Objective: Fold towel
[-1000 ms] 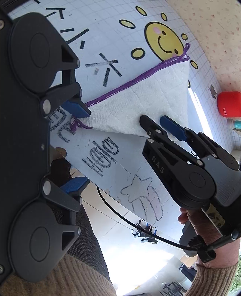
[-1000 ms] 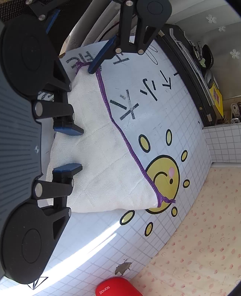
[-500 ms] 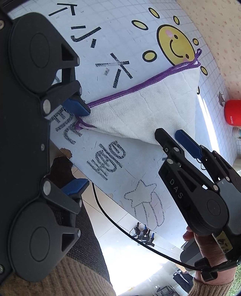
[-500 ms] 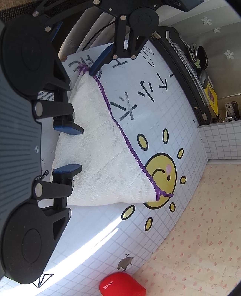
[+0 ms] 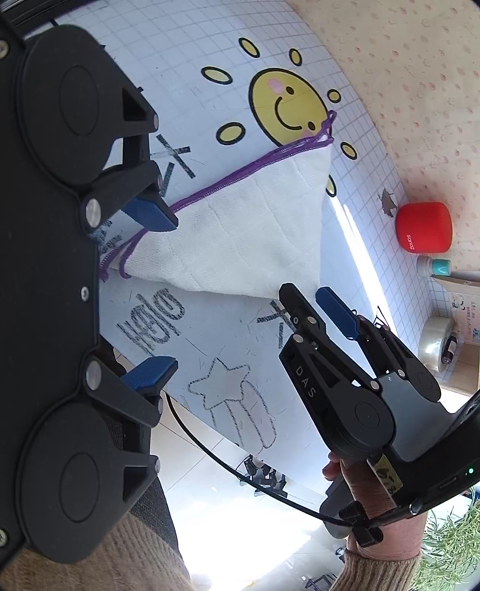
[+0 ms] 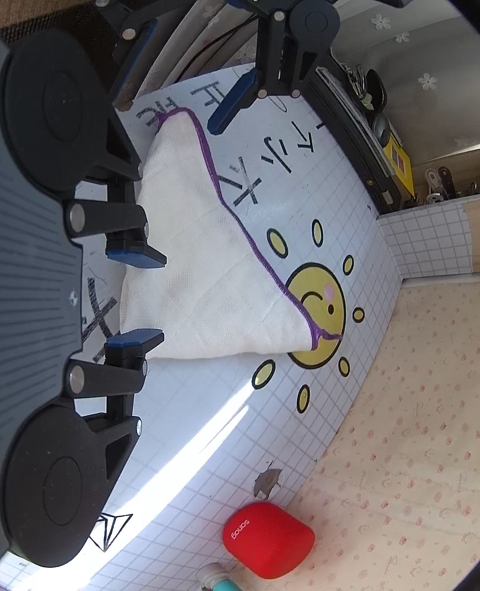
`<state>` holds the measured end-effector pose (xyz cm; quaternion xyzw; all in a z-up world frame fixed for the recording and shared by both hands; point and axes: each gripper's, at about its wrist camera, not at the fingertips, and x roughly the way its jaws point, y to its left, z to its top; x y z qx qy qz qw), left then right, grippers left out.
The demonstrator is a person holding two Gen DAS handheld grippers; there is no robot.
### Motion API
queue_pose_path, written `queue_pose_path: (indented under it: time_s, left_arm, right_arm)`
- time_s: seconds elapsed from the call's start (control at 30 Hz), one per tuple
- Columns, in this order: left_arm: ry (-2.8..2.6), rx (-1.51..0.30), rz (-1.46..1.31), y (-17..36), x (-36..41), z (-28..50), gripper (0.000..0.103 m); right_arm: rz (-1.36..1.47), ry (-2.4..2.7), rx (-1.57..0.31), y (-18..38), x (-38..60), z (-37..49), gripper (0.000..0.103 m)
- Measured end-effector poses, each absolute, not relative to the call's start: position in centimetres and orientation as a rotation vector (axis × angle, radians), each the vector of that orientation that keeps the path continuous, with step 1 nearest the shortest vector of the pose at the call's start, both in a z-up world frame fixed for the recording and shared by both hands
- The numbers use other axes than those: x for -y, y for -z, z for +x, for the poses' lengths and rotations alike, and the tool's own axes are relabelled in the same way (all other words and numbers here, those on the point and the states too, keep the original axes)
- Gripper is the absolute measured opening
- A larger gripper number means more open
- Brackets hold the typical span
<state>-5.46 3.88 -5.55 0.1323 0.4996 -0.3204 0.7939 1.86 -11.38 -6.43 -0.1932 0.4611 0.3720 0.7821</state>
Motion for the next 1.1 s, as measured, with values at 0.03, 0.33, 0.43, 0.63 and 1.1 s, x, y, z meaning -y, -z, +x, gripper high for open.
queue_pose_path:
  time_s: [0.03, 0.33, 0.43, 0.63, 1.1]
  left_arm:
    - [0.694, -1.067, 0.285, 5.3, -3.7, -5.5, 0.076]
    - [0.709, -1.160, 0.188, 7.8, -3.1, -4.1, 0.076]
    - [0.696, -1.186, 0.205, 8.7, -3.2, -4.2, 0.076]
    - [0.680, -1.211, 0.192, 9.9, -3.8, -4.0, 0.076]
    - [0.737, -1.112, 0.250, 7.7, -2.1, -0.6, 0.076]
  right_arm:
    - [-0.415, -0.800, -0.995, 6.4, 11.5, 1.9, 0.035]
    - [-0.395, -0.777, -0.999, 6.3, 12.8, 2.6, 0.035]
    - [-0.393, -0.773, -1.011, 6.4, 13.2, 2.5, 0.035]
    - [-0.389, -0.764, -1.035, 6.5, 13.9, 2.2, 0.035]
    - [-0.460, -0.617, -0.966, 8.4, 12.8, 1.1, 0.050]
